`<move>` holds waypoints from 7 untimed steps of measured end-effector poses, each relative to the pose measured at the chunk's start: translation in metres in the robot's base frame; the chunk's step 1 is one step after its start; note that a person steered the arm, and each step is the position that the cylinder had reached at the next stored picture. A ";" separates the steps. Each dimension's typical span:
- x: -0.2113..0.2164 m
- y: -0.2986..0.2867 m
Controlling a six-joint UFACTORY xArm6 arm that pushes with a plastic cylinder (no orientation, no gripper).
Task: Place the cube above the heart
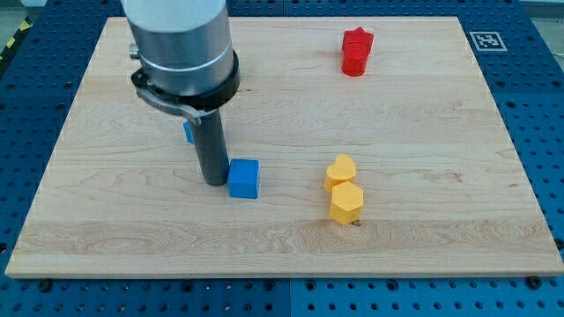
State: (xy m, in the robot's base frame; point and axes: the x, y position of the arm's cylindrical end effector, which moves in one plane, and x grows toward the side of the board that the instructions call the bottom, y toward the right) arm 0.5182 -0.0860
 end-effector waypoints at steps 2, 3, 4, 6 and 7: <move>0.012 0.034; 0.010 0.040; -0.008 0.043; 0.033 0.056; 0.002 0.052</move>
State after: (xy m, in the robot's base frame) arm 0.5198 -0.0344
